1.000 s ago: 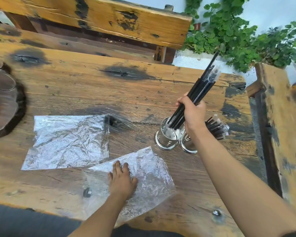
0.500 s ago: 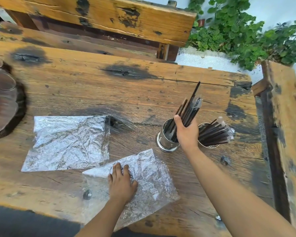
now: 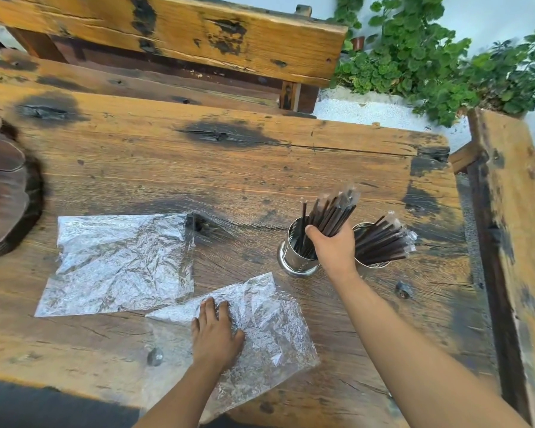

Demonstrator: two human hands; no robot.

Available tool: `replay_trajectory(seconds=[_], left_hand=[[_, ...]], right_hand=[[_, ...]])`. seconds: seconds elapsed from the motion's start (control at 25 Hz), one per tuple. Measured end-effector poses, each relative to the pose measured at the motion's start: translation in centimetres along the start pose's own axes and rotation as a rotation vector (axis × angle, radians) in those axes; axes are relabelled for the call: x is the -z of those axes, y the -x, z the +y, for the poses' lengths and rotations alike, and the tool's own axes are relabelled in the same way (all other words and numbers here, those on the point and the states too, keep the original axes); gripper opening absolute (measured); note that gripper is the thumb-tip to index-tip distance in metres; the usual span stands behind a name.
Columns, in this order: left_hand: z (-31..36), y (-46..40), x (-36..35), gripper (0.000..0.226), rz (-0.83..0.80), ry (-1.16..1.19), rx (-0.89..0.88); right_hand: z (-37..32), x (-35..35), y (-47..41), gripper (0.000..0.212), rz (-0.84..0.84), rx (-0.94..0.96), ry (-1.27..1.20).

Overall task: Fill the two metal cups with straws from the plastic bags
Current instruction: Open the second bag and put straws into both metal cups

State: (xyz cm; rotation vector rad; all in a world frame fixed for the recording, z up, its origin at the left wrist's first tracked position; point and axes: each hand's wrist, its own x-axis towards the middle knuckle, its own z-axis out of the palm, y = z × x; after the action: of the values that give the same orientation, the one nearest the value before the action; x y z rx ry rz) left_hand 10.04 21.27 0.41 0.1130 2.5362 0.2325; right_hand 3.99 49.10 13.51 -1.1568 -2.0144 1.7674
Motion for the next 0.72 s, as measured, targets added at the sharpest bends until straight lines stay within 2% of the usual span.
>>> replay_trajectory(seconds=[0.16, 0.32, 0.44, 0.52, 0.72], left_hand=[[-0.1, -0.1, -0.2, 0.086, 0.004, -0.004, -0.008], [-0.3, -0.2, -0.3, 0.086, 0.011, -0.01, -0.008], [-0.3, -0.2, -0.4, 0.086, 0.012, -0.016, -0.007], [-0.3, -0.3, -0.5, 0.087, 0.012, -0.02, -0.006], [-0.4, -0.3, -0.7, 0.087, 0.014, -0.027, -0.003]], right_hand=[[0.2, 0.5, 0.6, 0.036, -0.007, 0.038, 0.025], [0.2, 0.7, 0.9, 0.009, 0.011, 0.094, 0.104], [0.2, 0.9, 0.9, 0.007, 0.001, 0.267, 0.278], [0.3, 1.0, 0.6, 0.023, 0.005, 0.295, 0.388], [0.2, 1.4, -0.2, 0.032, 0.127, 0.131, 0.356]])
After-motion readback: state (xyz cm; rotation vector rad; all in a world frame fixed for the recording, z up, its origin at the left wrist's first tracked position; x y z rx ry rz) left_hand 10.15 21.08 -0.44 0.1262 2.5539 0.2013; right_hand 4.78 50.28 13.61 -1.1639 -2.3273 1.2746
